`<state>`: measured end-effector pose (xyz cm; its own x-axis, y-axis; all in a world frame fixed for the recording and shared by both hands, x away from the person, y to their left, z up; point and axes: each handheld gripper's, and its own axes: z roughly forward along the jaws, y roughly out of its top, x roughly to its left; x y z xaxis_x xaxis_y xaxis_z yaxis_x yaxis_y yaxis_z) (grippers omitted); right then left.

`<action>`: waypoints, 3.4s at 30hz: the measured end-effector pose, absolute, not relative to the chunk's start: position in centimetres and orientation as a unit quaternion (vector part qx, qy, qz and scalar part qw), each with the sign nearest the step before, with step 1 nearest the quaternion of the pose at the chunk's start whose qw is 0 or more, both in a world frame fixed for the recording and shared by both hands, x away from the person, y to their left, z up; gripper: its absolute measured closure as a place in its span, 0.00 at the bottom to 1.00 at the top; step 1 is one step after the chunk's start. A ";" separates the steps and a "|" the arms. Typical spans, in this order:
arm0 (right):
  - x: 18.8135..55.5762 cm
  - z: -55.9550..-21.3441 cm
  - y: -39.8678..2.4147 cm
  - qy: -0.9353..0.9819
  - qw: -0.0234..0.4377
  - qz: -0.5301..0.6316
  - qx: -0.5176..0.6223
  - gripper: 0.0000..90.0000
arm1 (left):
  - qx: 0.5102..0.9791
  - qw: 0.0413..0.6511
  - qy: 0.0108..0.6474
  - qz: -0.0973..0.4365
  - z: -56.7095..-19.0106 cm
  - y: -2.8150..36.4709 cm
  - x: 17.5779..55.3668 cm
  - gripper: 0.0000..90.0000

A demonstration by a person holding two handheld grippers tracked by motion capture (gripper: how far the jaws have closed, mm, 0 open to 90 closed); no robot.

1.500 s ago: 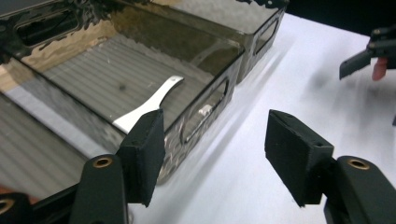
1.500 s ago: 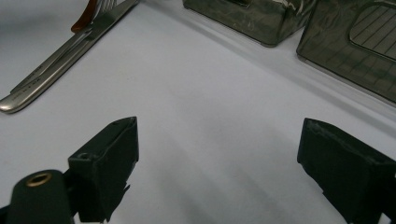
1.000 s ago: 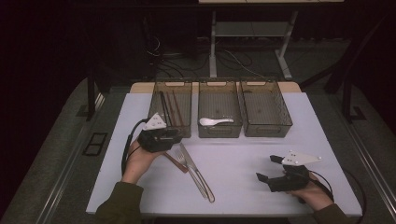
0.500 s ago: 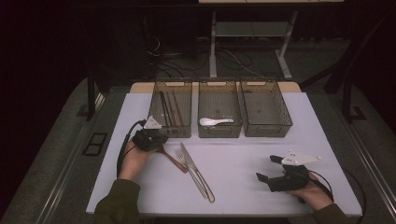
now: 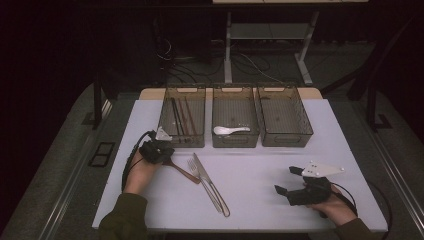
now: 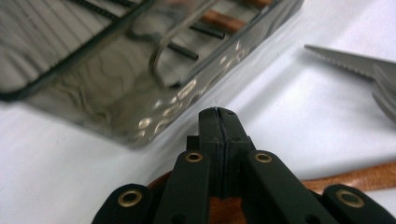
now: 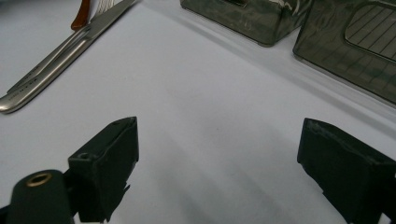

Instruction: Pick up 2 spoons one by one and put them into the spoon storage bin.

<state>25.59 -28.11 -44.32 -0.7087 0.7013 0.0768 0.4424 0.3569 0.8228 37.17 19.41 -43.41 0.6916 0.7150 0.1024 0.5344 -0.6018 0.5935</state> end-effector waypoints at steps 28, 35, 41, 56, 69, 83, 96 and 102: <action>25.6 -44.3 -28.2 0.811 0.147 0.443 0.353 0.14 | 0.843 0.346 0.389 0.134 -42.5 24.9 31.3 0.75; 25.6 -44.3 -28.0 0.812 0.147 0.443 0.352 0.14 | 0.836 0.343 0.405 0.138 -42.8 26.4 29.7 0.54; 25.6 -44.3 -28.0 0.813 0.146 0.441 0.352 0.14 | 0.838 0.335 0.411 0.130 -43.6 26.9 29.6 0.44; 25.6 -44.3 -28.0 0.813 0.147 0.441 0.351 0.14 | 0.859 0.335 0.376 0.089 -43.7 26.9 29.4 0.65; 25.6 -44.3 -28.0 0.814 0.147 0.440 0.350 0.14 | 0.871 0.365 0.321 0.069 -43.2 27.4 28.5 0.92; 25.5 -44.3 -28.0 0.813 0.146 0.442 0.350 0.14 | 0.866 0.395 0.299 0.064 -42.3 26.0 28.3 0.92; 25.6 -44.3 -27.9 0.814 0.147 0.441 0.350 0.14 | 0.863 0.409 0.289 0.069 -41.2 24.0 28.0 0.92; 25.6 -44.3 -27.9 0.814 0.147 0.440 0.350 0.14 | 0.861 0.413 0.287 0.073 -40.8 22.9 28.0 0.92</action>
